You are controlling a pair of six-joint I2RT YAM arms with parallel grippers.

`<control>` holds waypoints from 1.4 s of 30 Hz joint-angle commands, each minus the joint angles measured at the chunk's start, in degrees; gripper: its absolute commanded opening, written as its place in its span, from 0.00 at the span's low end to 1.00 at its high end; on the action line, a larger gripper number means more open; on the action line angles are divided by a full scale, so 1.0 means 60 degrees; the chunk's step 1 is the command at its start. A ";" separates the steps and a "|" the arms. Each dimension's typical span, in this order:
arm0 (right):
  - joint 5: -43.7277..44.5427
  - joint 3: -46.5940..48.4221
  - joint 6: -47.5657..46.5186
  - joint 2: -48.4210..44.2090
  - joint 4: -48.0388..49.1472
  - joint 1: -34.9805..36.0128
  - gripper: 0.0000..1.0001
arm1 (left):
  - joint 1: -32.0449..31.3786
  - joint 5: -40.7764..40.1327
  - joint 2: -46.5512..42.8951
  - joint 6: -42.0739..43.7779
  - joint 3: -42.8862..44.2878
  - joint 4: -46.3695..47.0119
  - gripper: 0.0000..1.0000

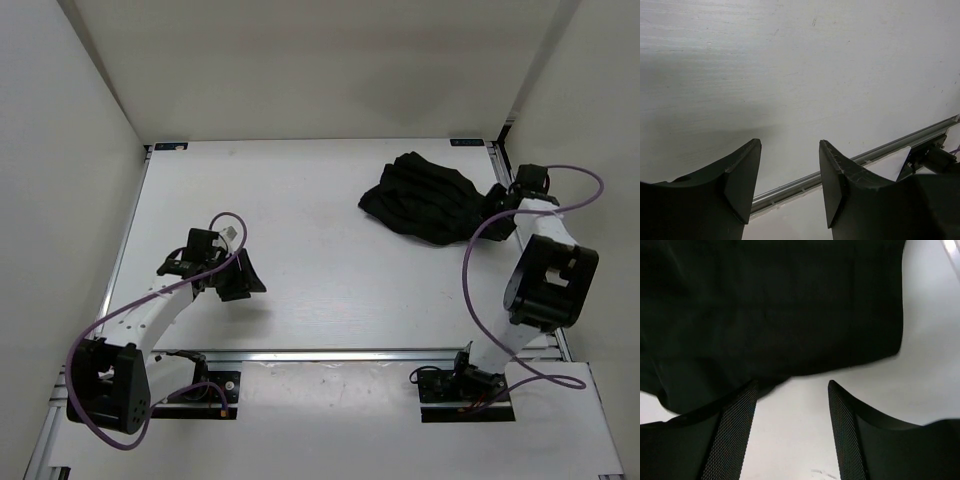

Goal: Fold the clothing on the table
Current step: Flatten the skirt out

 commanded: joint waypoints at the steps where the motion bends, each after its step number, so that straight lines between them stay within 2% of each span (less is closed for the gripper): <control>1: 0.0404 0.1452 0.0434 0.0979 0.0306 0.0205 0.63 | 0.0138 0.0161 -0.0008 0.0146 0.0253 0.0035 0.61; 6: 0.0639 0.2684 0.0493 0.2505 0.0073 0.0631 0.64 | 0.0255 0.0249 0.0051 0.0204 0.0238 -0.0067 0.60; 10: 0.0345 0.3739 0.0230 0.3631 -0.0425 0.1025 0.52 | 0.0445 0.0365 0.0080 0.0233 0.0253 -0.0038 0.60; 15: -0.0167 0.3493 0.0141 0.3972 -0.0734 0.1261 0.25 | 0.0519 0.0482 0.0051 0.0189 0.0136 0.0064 0.59; 16: -0.0255 0.3289 0.0054 0.3812 -0.0676 0.1377 0.02 | 0.0519 0.0411 0.0037 0.0262 0.0179 0.0065 0.60; 18: -0.0386 0.3038 0.0038 0.3622 -0.0690 0.1407 0.00 | 0.0504 0.0439 0.0008 0.0175 0.0179 0.0094 0.60; 23: -0.1849 0.2497 -0.0385 0.2276 -0.1187 0.1948 0.00 | 0.0344 0.0468 0.0007 0.0189 0.0194 0.0153 0.59; 26: -0.2684 0.2190 -0.0620 0.1193 -0.1670 0.2767 0.00 | 0.0300 0.0512 -0.0110 0.0131 0.0092 0.0197 0.59; 31: -0.4017 0.1764 -0.0300 -0.0787 -0.1380 0.4540 0.00 | 0.0212 0.0688 -0.0125 0.0029 -0.0113 0.0372 0.59; 34: -0.4866 0.1691 0.0272 -0.1740 -0.0869 0.5084 0.00 | 0.0153 0.0747 -0.0154 0.0043 -0.0186 0.0402 0.59; 37: -0.6025 0.1310 0.0799 -0.2880 0.0449 0.5406 0.00 | 0.0036 0.0820 -0.0139 -0.0074 -0.0172 0.0475 0.58; 42: -0.5869 0.1017 0.1414 -0.3922 0.2091 0.5422 0.00 | -0.0096 0.0820 -0.0169 -0.0044 -0.0230 0.0460 0.59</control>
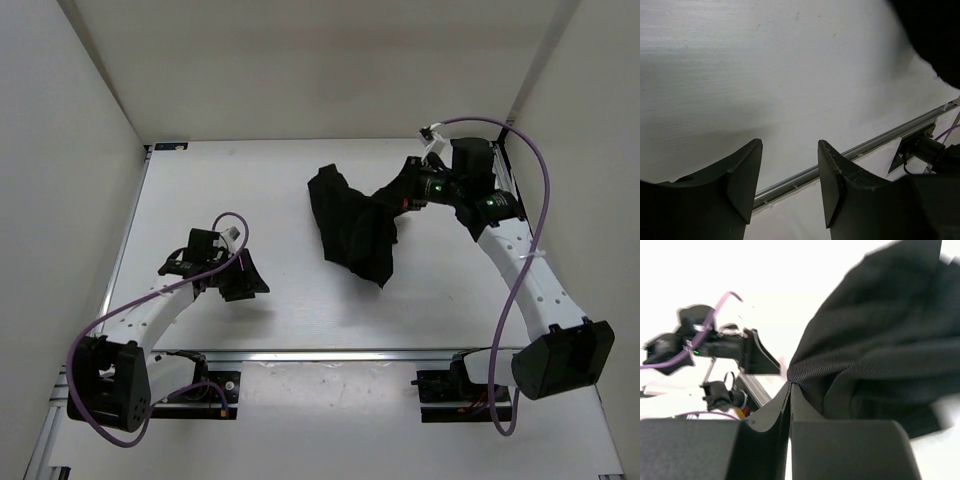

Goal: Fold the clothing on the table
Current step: Flatten the skirt out

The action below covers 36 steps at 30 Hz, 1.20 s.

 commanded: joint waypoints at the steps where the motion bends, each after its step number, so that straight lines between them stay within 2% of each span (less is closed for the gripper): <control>1: -0.0232 -0.0163 0.0687 -0.0776 0.1761 -0.0144 0.00 | -0.0085 0.0295 -0.0310 0.0010 -0.0125 0.0147 0.59; 5: 0.0618 -0.0939 0.1140 -0.1347 0.2054 -0.0934 0.00 | -0.0100 0.0266 -0.0325 -0.0005 -0.0096 0.0147 0.59; 8: 0.1423 -0.1657 0.1550 -0.1699 0.1633 -0.1622 0.00 | -0.0071 0.0412 -0.0384 -0.0005 -0.0154 0.0132 0.59; 11: 0.1572 -0.1850 0.1391 -0.1876 0.1427 -0.2224 0.01 | 0.0032 0.0310 -0.0443 -0.0004 -0.0227 0.0103 0.59; 13: 0.1747 -0.1325 0.1085 -0.1513 0.1062 -0.2123 0.00 | 0.0090 0.0340 -0.0428 0.0111 -0.0183 0.0103 0.59; 17: 0.2041 -0.0474 0.0833 -0.0036 0.0985 -0.1014 0.00 | 0.0003 0.0355 -0.0414 0.0025 -0.0169 0.0102 0.59; 23: 0.0727 0.2381 0.0394 0.3420 0.0911 0.0701 0.00 | 0.0104 0.0413 -0.0516 -0.0005 -0.0198 0.0103 0.59; 25: -0.0574 0.3319 0.0890 0.3879 0.2222 0.0879 0.00 | 0.0032 0.0399 -0.0560 -0.0005 -0.0198 0.0088 0.60; 29: -0.1691 0.4009 0.1521 0.3749 0.4995 0.0910 0.00 | 0.0119 0.0471 -0.0560 0.0054 -0.0141 0.0001 0.59; 31: -0.2568 0.3910 0.2962 0.3384 0.7403 0.0647 0.00 | 0.0134 0.0326 -0.0487 0.0112 -0.0140 -0.0043 0.59; 34: -0.2821 0.3587 0.4198 0.3047 1.0118 0.0149 0.00 | 0.0120 0.0340 -0.0428 0.0113 -0.0095 -0.0058 0.59; 36: -0.2604 0.3193 0.4758 0.2666 1.0899 -0.0305 0.00 | 0.0105 0.0369 -0.0370 0.0127 -0.0139 -0.0044 0.59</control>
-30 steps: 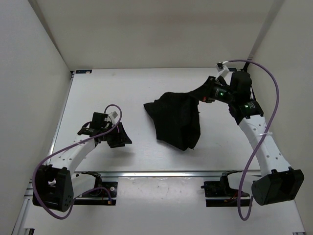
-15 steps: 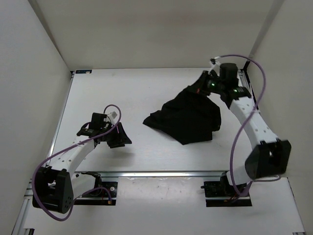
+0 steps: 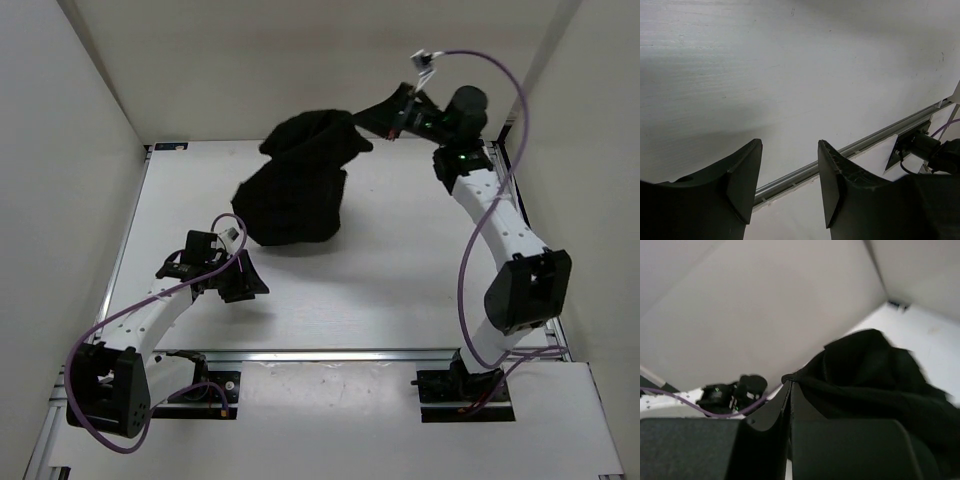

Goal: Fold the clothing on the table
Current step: Flatten the skirt out

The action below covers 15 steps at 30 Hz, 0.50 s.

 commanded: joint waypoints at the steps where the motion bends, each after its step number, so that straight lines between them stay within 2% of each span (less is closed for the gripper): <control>1: -0.0305 -0.0073 0.1678 -0.1306 0.3859 -0.0863 0.00 | 0.0087 0.0147 -0.0071 0.0105 0.0028 0.0044 0.59; 6: 0.1587 -0.1567 0.0068 -0.2346 0.1149 -0.1508 0.00 | 0.0145 0.0235 -0.0027 0.0032 -0.0059 0.0131 0.59; 9: 0.2786 -0.3174 -0.0838 -0.3003 -0.1028 -0.1903 0.02 | 0.0233 0.0308 -0.0100 0.0003 -0.0147 0.0102 0.59; 10: 0.3427 -0.3615 -0.1219 -0.3093 -0.2095 -0.1861 0.07 | 0.0248 0.0294 -0.0129 0.0031 -0.0177 0.0175 0.58; 12: 0.4175 -0.4376 -0.1790 -0.3576 -0.3648 -0.1977 0.29 | 0.0350 0.0337 -0.0144 0.0046 -0.0220 0.0074 0.59; 15: 0.5785 -0.5522 -0.2424 -0.5066 -0.5367 -0.1906 0.37 | 0.0453 0.0308 -0.0174 0.0105 -0.0235 0.0043 0.59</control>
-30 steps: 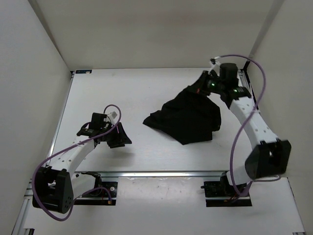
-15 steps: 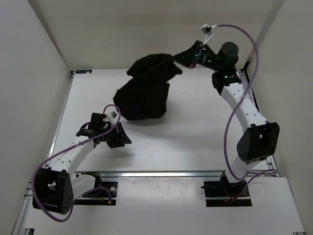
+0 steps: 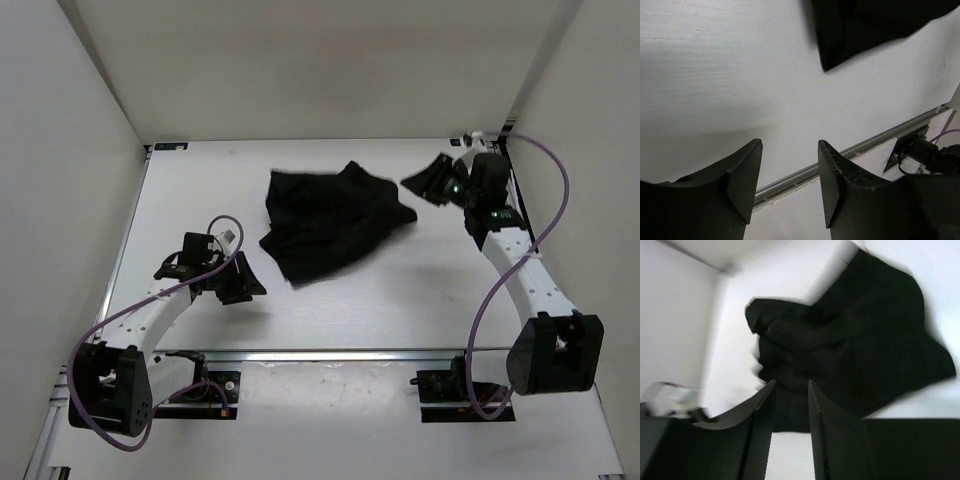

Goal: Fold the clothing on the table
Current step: Flatten the skirt out

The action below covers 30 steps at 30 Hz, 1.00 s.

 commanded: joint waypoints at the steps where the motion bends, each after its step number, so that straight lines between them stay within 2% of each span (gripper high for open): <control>1: 0.3088 -0.0885 -0.1453 -0.1602 -0.3272 0.0073 0.38 | 0.0155 0.0290 -0.0264 0.0116 -0.0133 0.0018 0.59; 4: 0.5069 -0.1048 -0.1851 -0.2570 -0.4080 0.0571 0.35 | 0.0126 0.0275 -0.0090 0.0131 -0.0089 0.0033 0.58; 6: 0.4669 -0.0902 -0.1880 -0.2340 -0.4404 -0.0039 0.36 | 0.0053 0.0465 0.0057 0.0058 -0.0104 0.0164 0.59; 8: 0.3119 -0.0756 -0.1751 -0.1713 -0.4638 -0.0698 0.38 | -0.0079 0.0495 0.0261 0.0013 -0.0061 0.0296 0.59; 9: 0.2924 -0.0712 -0.1822 -0.1273 -0.4741 -0.0775 0.39 | -0.0123 0.0481 0.0437 0.0013 0.0027 0.0282 0.59; 14: 0.3362 -0.0056 -0.2438 0.0134 -0.4097 0.0072 0.42 | -0.0517 0.0337 0.1316 -0.0761 0.1195 0.0998 0.58; 18: 0.3273 0.1073 -0.2569 0.1015 -0.4331 0.0540 0.41 | -0.1074 -0.0631 0.2792 -0.1215 0.2604 0.1539 0.61; 19: 0.3535 0.1105 -0.2628 0.1118 -0.4244 0.0977 0.41 | -0.1177 -0.0705 0.3768 -0.1594 0.3505 0.2296 0.60; 21: 0.3581 0.1090 -0.2599 0.1148 -0.4273 0.1141 0.40 | -0.1251 -0.0865 0.4184 -0.1686 0.3850 0.2448 0.59; 22: 0.3451 0.1032 -0.2483 0.1163 -0.4316 0.1186 0.38 | -0.1295 -0.0940 0.4623 -0.1729 0.4358 0.2406 0.58; 25: 0.2967 0.0915 -0.2262 0.1456 -0.4725 0.1566 0.21 | -0.1675 -0.1742 0.5780 -0.1482 0.5588 0.2480 0.52; 28: 0.2761 0.0520 -0.1955 0.1281 -0.4845 0.1932 0.12 | -0.2231 -0.2811 0.6909 -0.0910 0.6951 0.1952 0.42; 30: 0.2616 0.0067 -0.1707 0.0989 -0.4829 0.2051 0.09 | -0.2451 -0.3383 0.7424 -0.0632 0.7701 0.1660 0.30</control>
